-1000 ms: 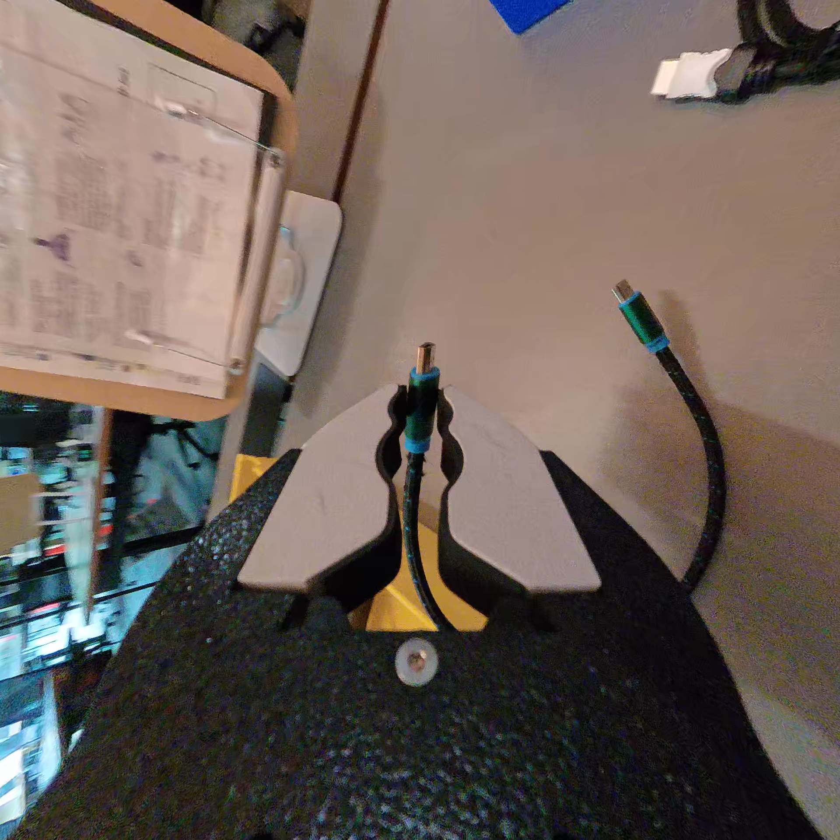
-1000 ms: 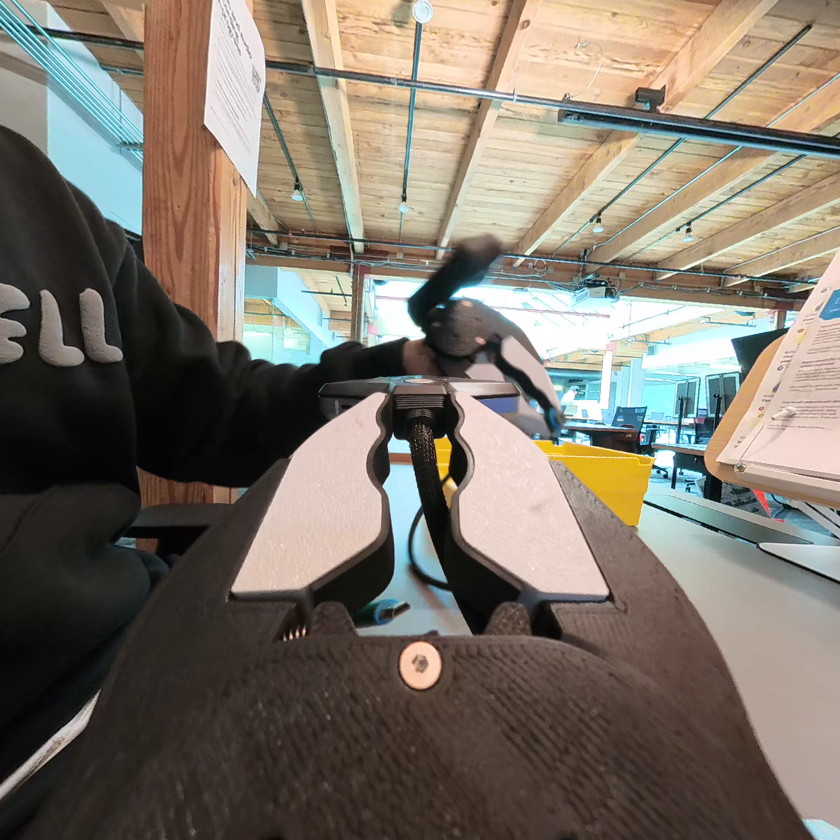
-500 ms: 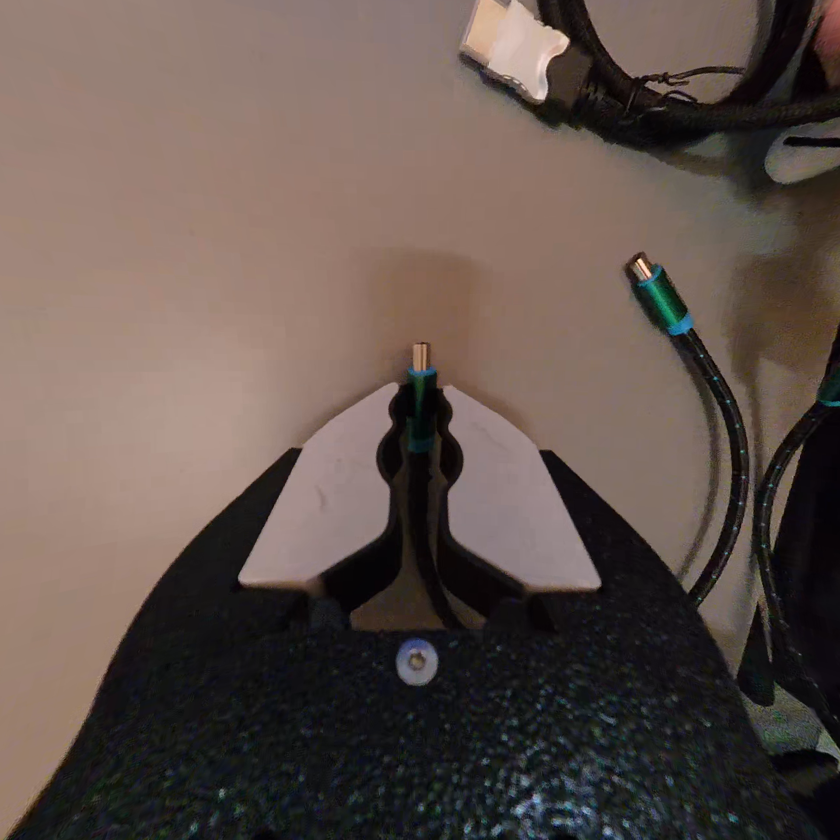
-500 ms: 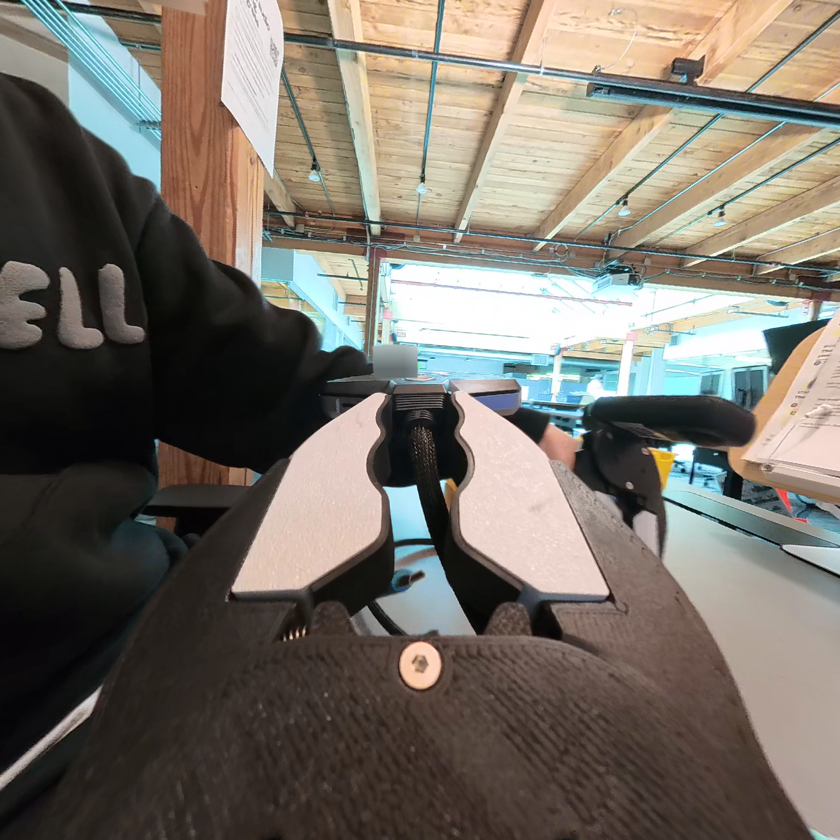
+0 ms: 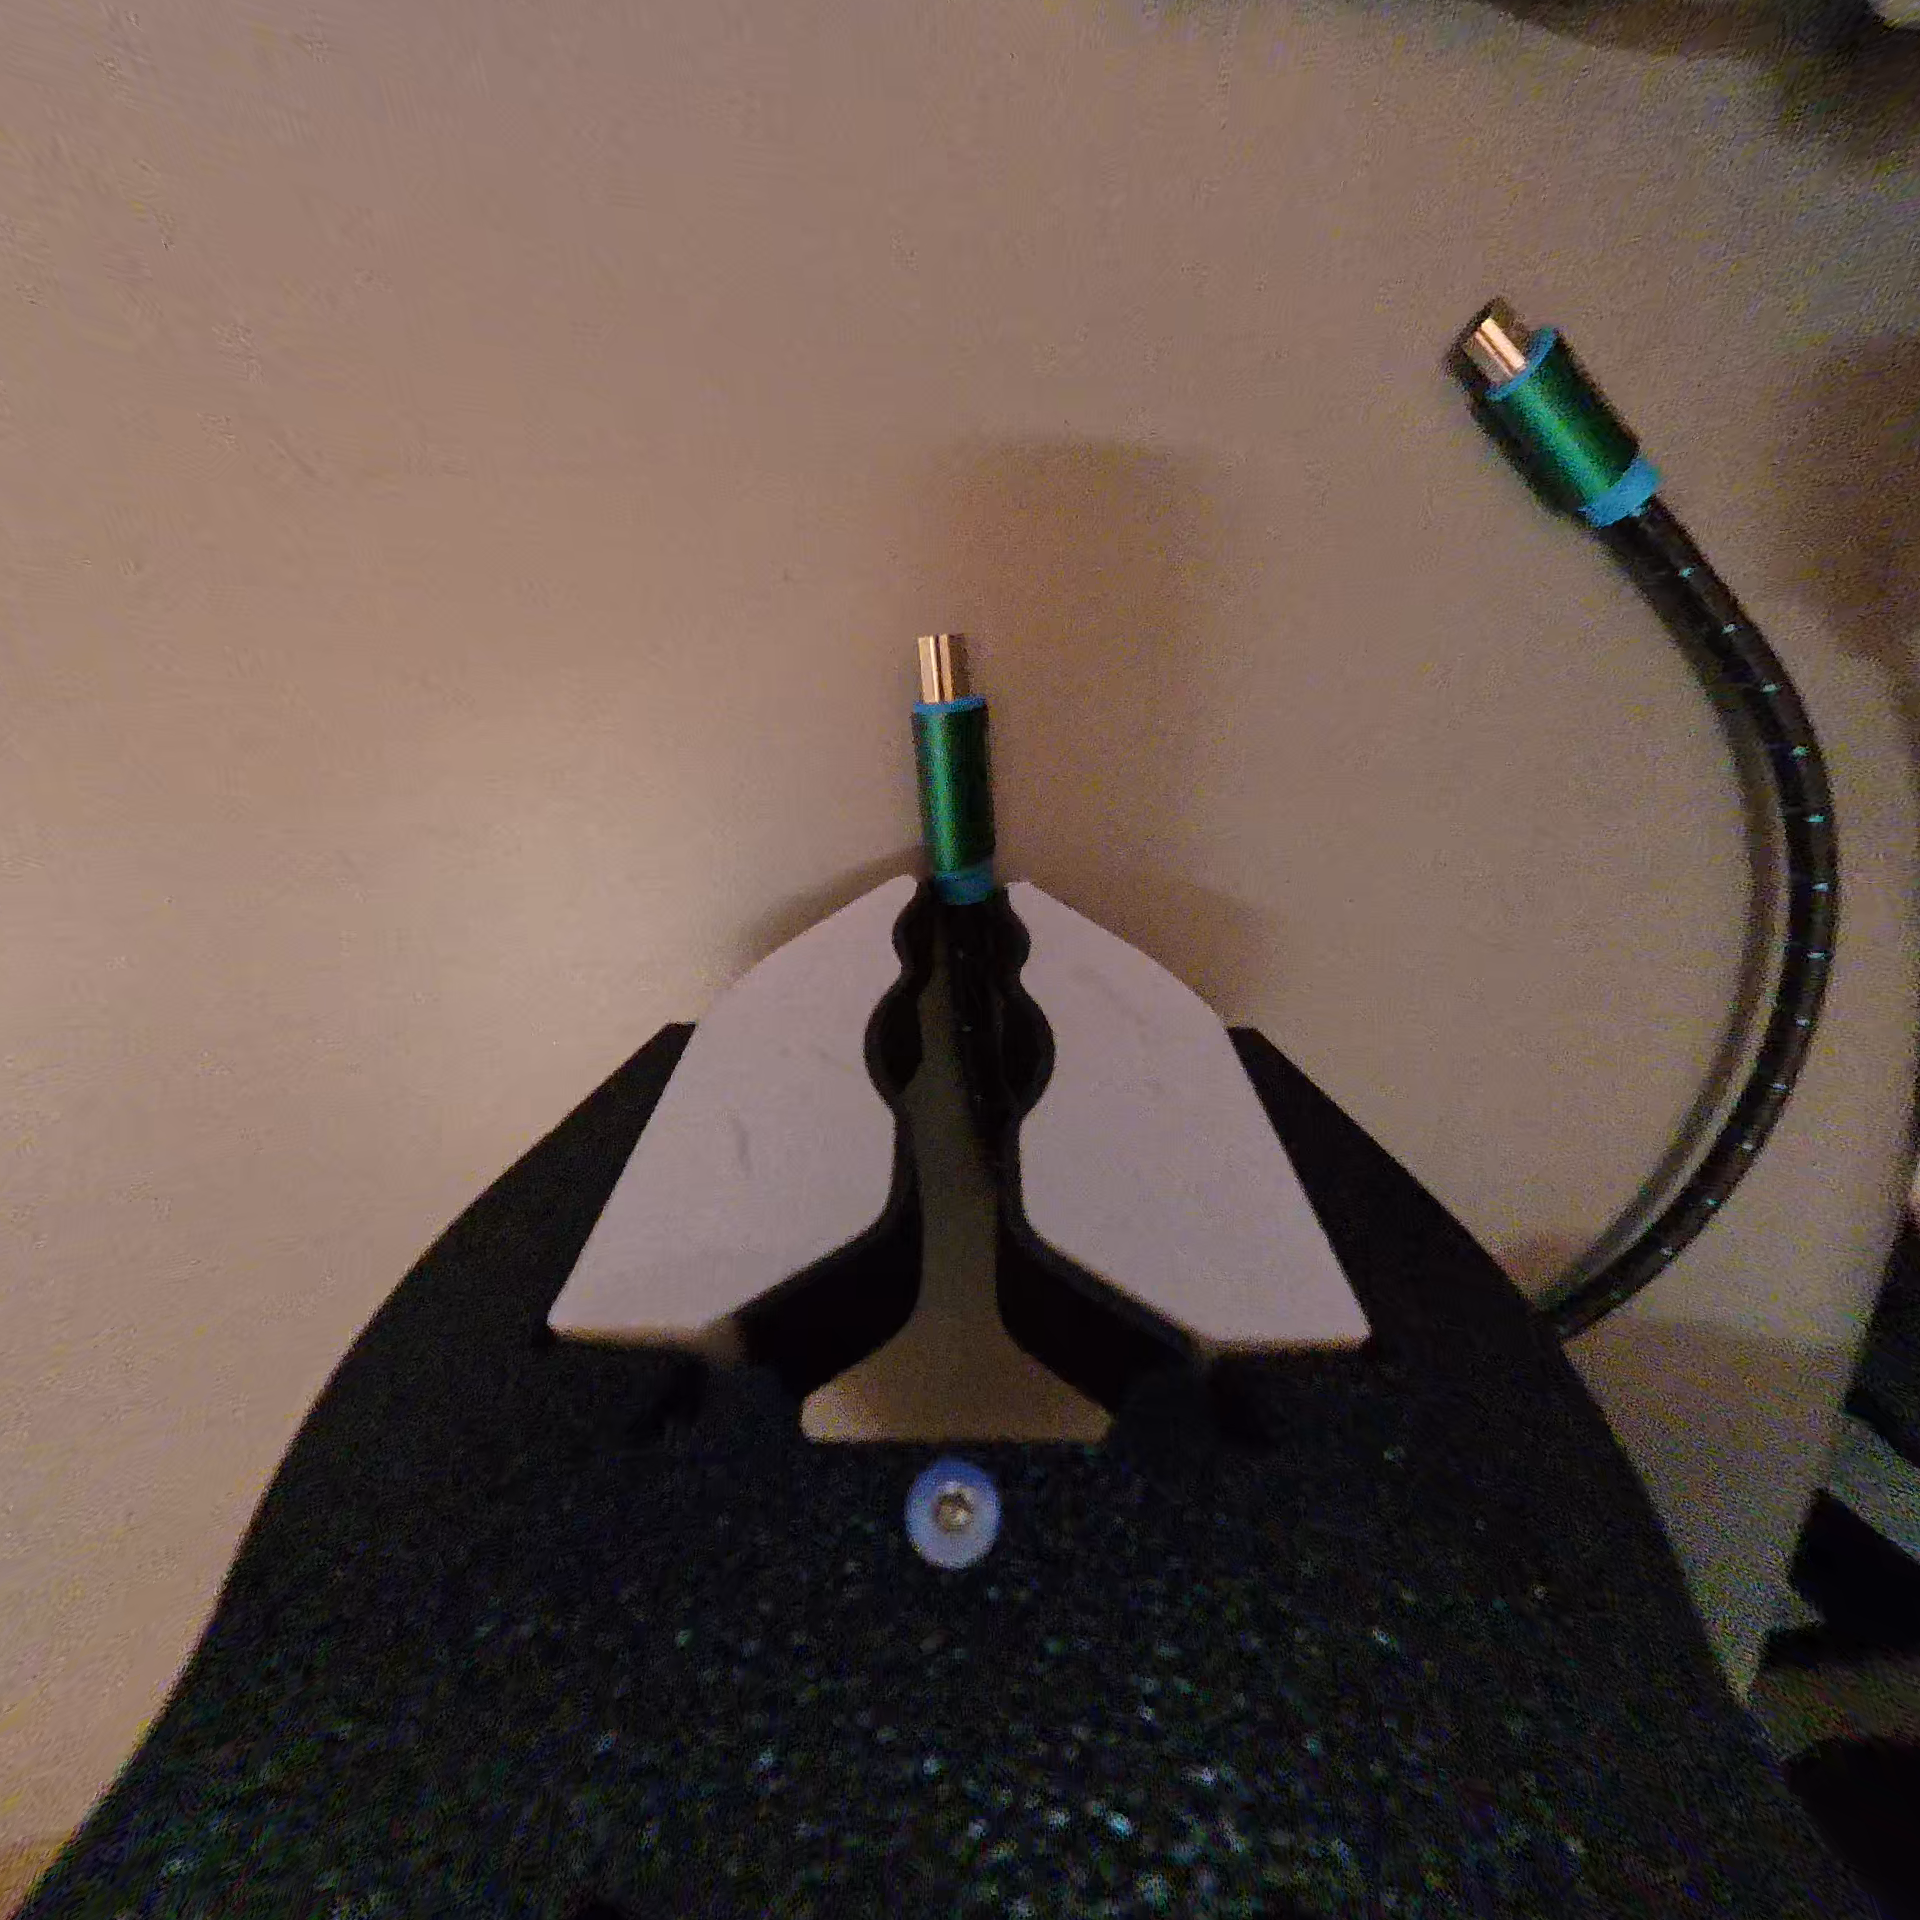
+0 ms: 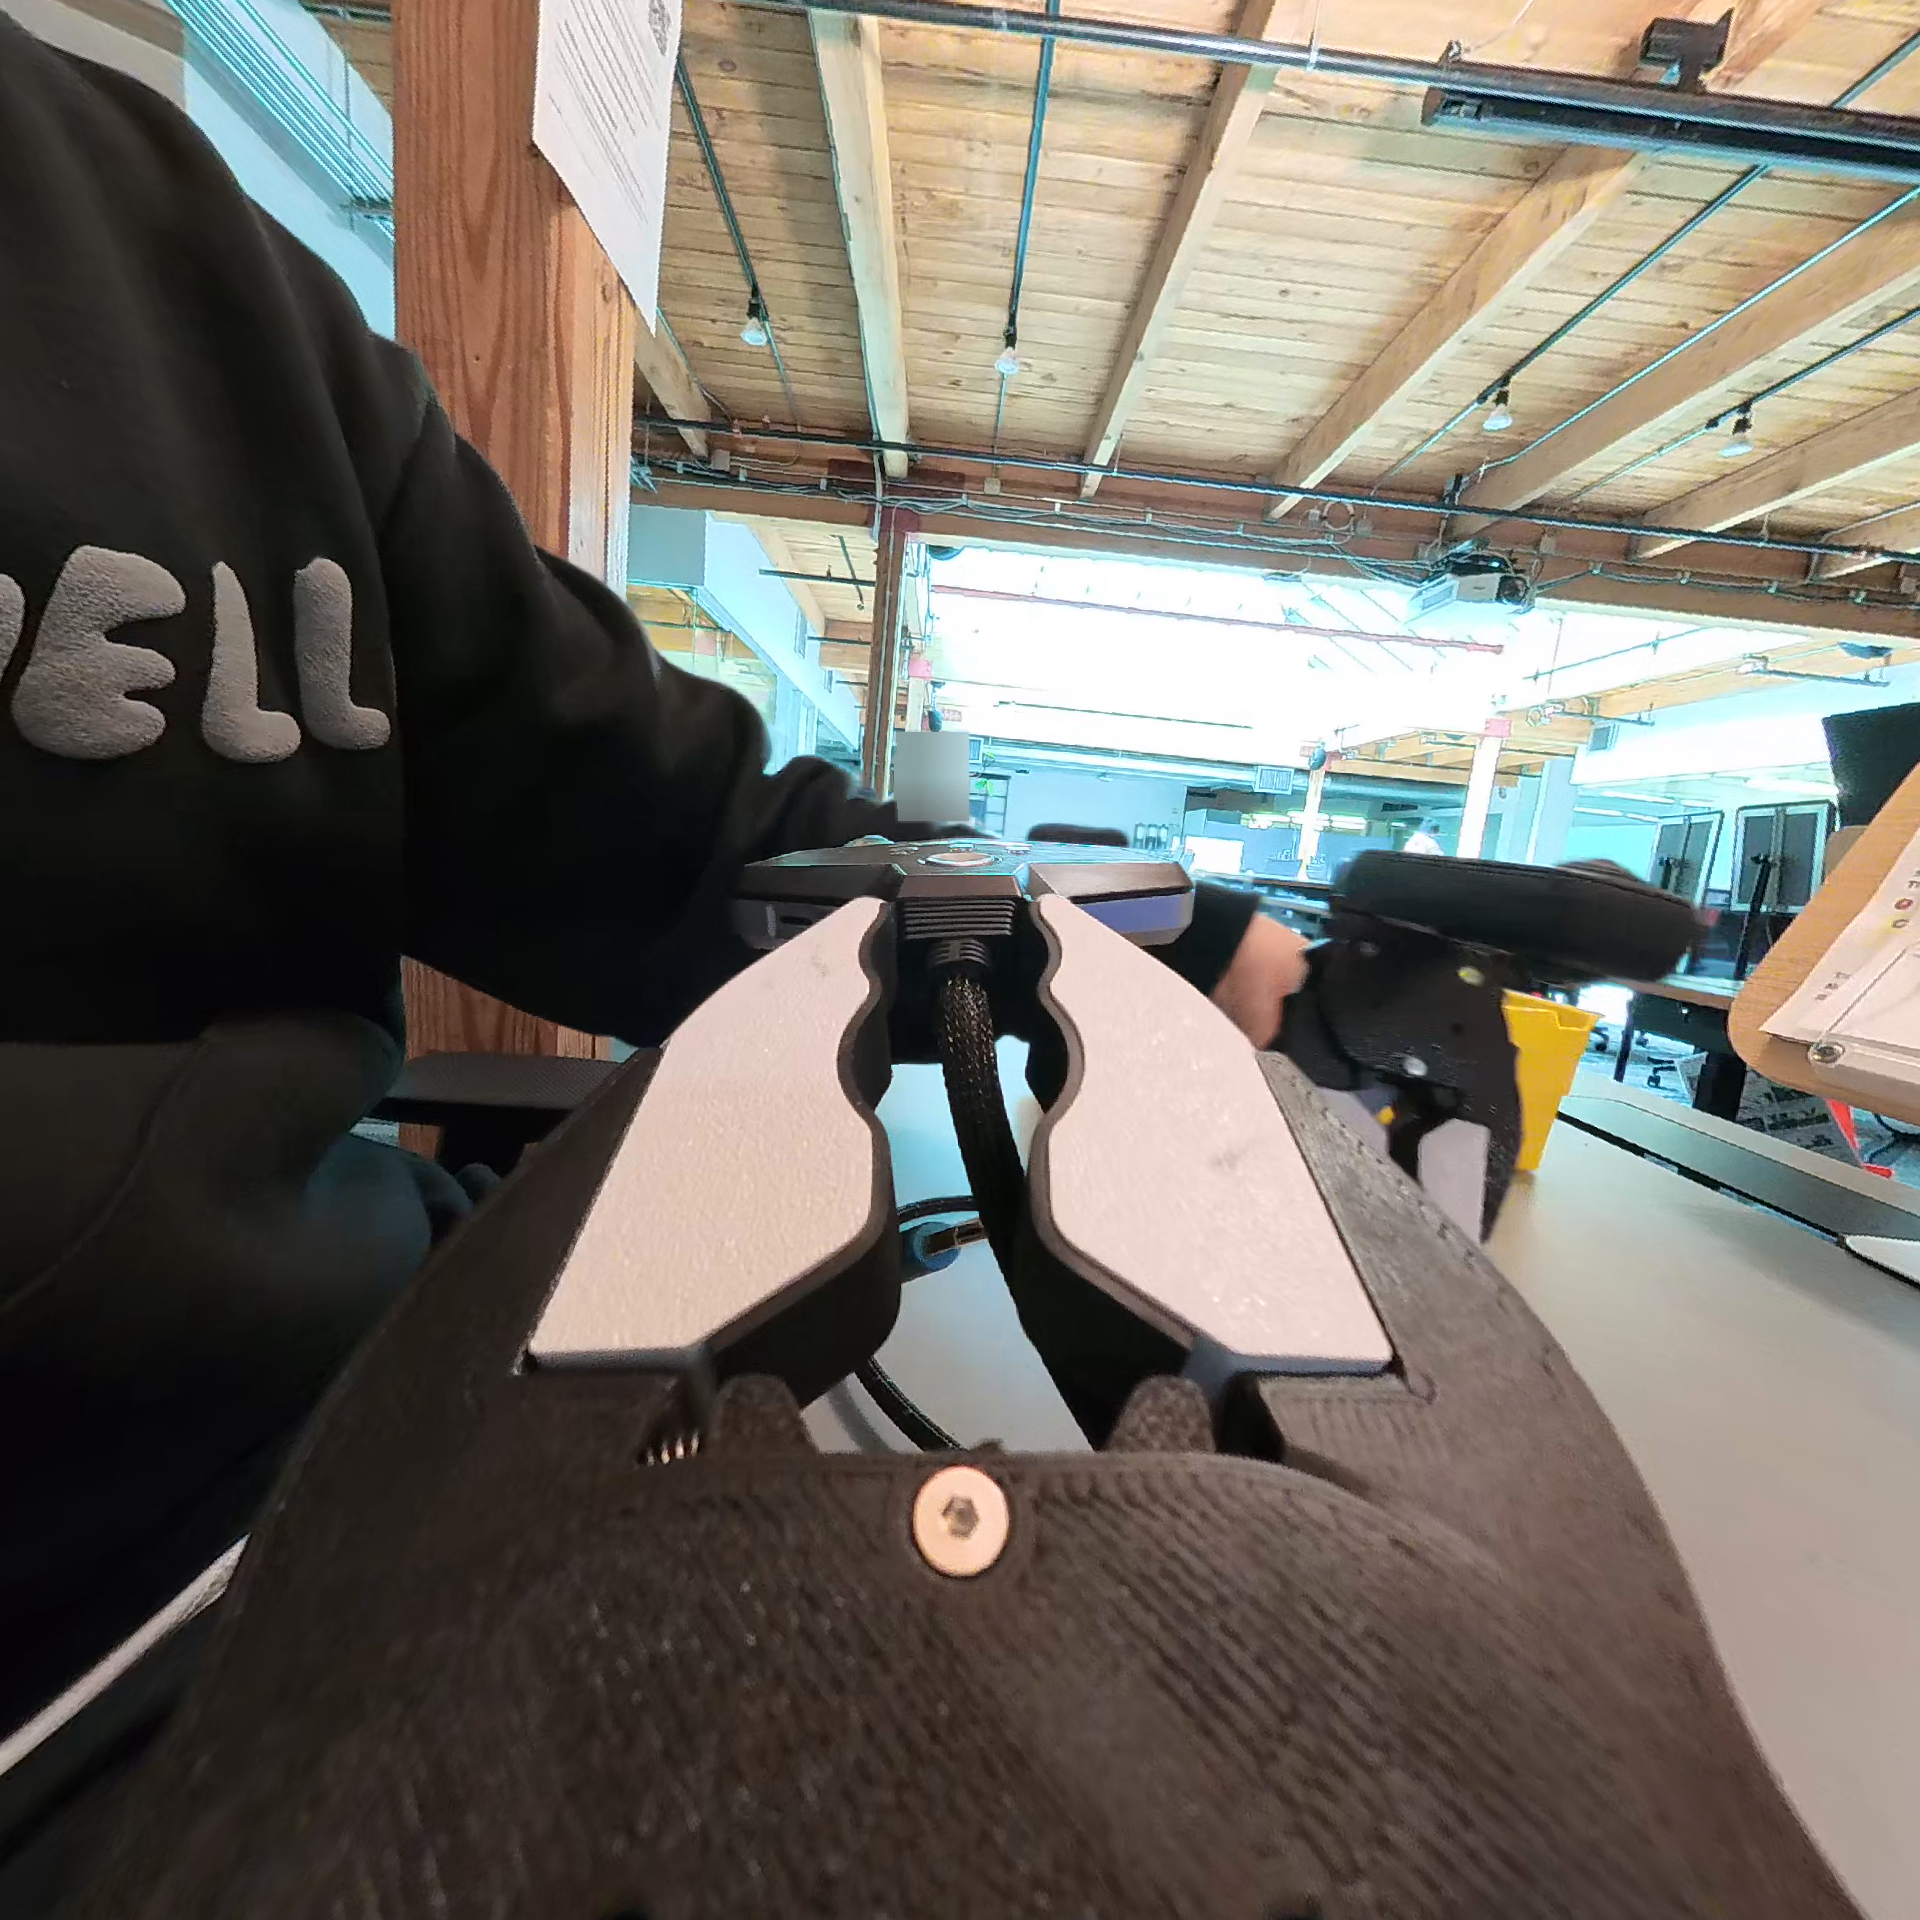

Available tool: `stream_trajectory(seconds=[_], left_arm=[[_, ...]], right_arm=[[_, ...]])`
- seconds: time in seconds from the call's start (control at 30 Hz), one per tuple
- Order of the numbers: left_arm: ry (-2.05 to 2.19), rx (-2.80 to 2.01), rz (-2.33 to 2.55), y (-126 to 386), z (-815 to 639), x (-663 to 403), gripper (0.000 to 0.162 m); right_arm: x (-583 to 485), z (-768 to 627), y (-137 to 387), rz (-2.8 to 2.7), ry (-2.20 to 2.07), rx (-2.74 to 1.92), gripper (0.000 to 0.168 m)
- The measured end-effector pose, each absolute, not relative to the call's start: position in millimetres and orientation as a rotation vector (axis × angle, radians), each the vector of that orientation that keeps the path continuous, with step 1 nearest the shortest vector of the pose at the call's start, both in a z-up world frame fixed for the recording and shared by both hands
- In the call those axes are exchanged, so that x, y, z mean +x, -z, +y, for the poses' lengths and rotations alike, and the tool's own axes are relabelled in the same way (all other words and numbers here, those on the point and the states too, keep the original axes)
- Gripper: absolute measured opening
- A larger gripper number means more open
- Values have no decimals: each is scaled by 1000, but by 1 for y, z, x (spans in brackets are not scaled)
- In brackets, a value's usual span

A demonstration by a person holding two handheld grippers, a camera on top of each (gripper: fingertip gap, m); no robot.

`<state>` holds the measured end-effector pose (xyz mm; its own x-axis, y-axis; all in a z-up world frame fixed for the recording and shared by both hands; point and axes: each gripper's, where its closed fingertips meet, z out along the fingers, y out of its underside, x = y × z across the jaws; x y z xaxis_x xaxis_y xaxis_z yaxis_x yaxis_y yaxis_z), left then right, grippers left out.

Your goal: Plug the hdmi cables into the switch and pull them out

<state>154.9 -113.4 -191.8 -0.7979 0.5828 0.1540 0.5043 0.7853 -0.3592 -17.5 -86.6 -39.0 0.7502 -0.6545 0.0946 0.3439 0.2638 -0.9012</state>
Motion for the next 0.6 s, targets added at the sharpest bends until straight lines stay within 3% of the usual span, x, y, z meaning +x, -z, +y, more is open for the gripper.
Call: stream_trajectory(seconds=[0.47, 0.6], left_arm=[[-838, -913, -3067, 190, -111, 163, 8], [-957, -1059, -3152, 162, -116, 172, 7]], right_arm=[[-16, -89, 38, 338, 717, -1106, 22], [-13, -93, 36, 358, 738, -1089, 22]])
